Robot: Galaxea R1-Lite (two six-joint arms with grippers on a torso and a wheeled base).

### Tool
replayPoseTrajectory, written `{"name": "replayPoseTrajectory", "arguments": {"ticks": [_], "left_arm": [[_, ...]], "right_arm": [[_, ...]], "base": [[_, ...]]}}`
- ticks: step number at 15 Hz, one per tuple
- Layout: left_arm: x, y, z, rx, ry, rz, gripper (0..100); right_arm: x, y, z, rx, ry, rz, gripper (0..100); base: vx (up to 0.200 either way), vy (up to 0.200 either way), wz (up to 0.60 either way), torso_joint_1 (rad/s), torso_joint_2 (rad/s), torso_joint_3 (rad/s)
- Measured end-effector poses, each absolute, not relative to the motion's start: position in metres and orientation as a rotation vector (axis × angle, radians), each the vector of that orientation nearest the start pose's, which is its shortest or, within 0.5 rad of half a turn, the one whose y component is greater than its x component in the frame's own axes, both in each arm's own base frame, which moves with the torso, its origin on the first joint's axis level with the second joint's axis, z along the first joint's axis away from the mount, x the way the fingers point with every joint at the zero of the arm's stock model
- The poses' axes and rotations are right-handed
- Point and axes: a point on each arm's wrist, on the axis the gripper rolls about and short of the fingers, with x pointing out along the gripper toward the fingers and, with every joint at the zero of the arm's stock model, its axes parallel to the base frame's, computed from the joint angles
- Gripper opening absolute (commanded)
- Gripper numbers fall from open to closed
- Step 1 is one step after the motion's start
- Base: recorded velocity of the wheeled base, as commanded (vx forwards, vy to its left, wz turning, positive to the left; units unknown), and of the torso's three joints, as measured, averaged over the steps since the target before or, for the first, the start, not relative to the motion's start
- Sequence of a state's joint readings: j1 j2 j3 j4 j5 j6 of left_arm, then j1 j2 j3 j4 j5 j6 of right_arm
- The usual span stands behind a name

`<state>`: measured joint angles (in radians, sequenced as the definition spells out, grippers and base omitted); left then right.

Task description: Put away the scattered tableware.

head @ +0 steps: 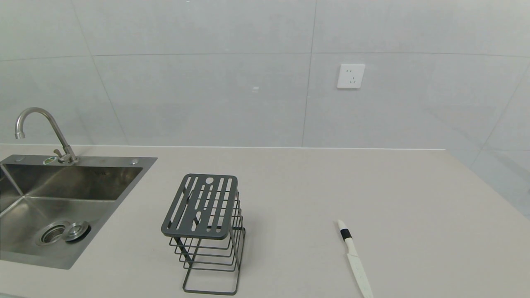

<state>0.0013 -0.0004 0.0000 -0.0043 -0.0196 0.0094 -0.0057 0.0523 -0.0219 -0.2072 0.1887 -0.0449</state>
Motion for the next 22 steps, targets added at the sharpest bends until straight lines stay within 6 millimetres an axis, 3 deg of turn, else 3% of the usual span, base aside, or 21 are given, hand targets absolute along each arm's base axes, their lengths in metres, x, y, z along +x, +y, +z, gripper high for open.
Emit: {"name": "replayPoseTrajectory", "arguments": {"ticks": [4,8,14,22], "left_arm": [[-0.023,0.000,0.076,0.012,-0.005,-0.018,100],[-0.023,0.000,0.076,0.013,-0.004,-0.019,100],[-0.023,0.000,0.076,0.012,-0.005,-0.019,100],[-0.023,0.000,0.076,0.010,-0.003,-0.018,100]], "right_arm": [[-0.003,0.006,0.136,-0.088,-0.061,0.328,100],[0.031,0.013,0.145,-0.079,0.147,0.521,100],[0.081,0.038,0.129,-0.102,0.509,0.680,100],[0.117,0.075,0.099,-0.178,0.837,0.716,100]], "base": [[0.000,0.000,0.00,0.000,0.00,0.000],[0.000,0.000,0.00,0.000,0.00,0.000],[0.000,0.000,0.00,0.000,0.00,0.000],[0.000,0.000,0.00,0.000,0.00,0.000]]}}
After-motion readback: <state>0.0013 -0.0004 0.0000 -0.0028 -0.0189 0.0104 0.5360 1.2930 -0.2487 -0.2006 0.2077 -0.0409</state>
